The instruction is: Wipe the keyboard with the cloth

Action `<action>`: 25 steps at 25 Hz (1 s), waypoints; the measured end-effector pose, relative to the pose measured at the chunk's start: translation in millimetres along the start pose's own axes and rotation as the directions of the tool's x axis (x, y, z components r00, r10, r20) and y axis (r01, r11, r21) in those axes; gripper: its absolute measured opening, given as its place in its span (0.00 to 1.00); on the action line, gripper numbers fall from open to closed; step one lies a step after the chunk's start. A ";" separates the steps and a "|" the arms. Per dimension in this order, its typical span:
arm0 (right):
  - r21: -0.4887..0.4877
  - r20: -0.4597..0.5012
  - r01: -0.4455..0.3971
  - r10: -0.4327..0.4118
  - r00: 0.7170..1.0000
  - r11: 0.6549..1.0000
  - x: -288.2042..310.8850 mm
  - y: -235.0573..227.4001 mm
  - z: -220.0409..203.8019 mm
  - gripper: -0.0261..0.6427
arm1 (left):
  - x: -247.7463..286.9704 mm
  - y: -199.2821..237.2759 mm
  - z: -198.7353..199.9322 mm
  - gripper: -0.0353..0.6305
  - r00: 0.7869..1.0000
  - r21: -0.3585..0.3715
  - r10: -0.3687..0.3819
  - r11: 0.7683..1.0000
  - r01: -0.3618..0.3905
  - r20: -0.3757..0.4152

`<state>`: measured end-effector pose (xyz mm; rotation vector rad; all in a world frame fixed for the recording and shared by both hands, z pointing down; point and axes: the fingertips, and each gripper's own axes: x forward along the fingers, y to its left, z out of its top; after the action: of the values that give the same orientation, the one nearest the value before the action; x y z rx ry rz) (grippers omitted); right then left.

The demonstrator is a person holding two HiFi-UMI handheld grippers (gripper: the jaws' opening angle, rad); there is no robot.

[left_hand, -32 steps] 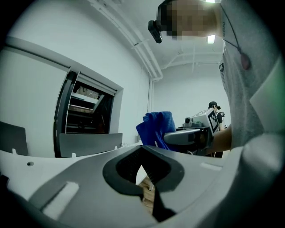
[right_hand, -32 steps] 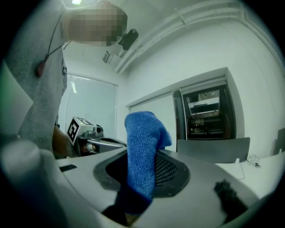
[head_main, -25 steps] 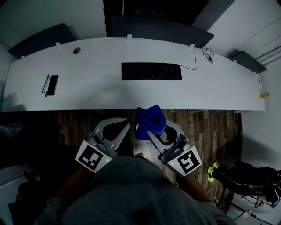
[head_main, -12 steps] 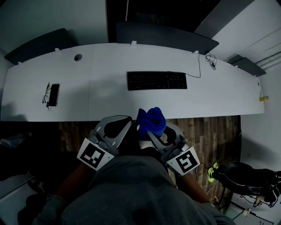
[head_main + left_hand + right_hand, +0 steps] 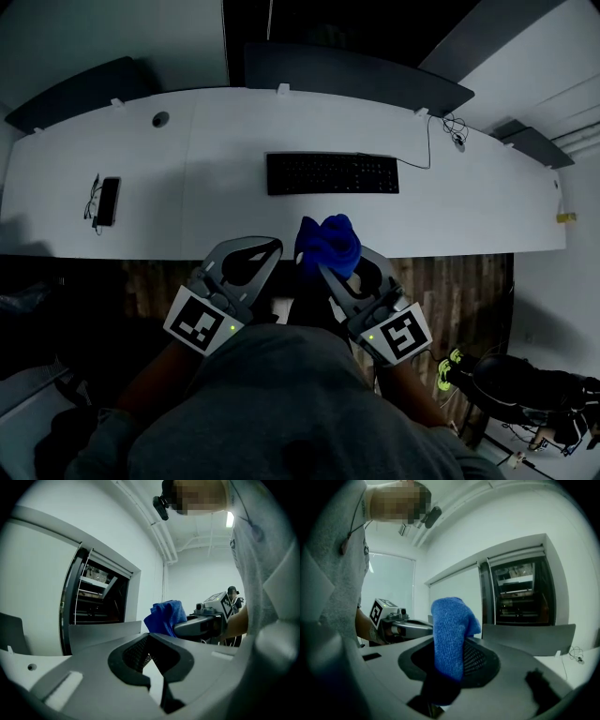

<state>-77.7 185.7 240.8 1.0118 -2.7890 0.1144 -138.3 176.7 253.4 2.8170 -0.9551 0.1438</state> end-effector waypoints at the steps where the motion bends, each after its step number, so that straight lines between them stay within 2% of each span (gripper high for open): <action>1: -0.001 0.001 -0.006 0.006 1.000 1.000 -0.8 -7.8 -1.7 0.24 | 7.2 1.3 0.1 0.06 1.000 0.002 0.011 1.000 -0.011 0.000; 6: -0.011 -0.004 -0.033 0.033 0.999 0.999 -1.6 -58.1 -4.3 0.24 | 49.1 9.5 7.7 0.07 0.998 0.009 0.069 0.998 -0.069 -0.008; 16: -0.024 0.005 -0.150 0.150 0.989 0.988 -6.4 -162.3 -6.4 0.24 | 149.7 15.8 29.8 0.07 0.982 0.009 0.189 0.982 -0.188 -0.021; 21: -0.046 -0.007 -0.221 0.221 0.975 0.974 -2.4 -196.6 -13.1 0.24 | 183.8 20.5 29.6 0.07 0.964 -0.003 0.265 0.964 -0.265 -0.027; 25: -0.076 -0.065 -0.297 0.292 0.954 0.952 17.5 -206.6 -26.7 0.24 | 195.0 35.5 27.0 0.07 0.944 -0.009 0.328 0.944 -0.328 -0.019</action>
<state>45.4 19.8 273.1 0.5590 -2.8490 0.0581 -4.7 27.9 259.1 2.6164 -1.4099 0.2014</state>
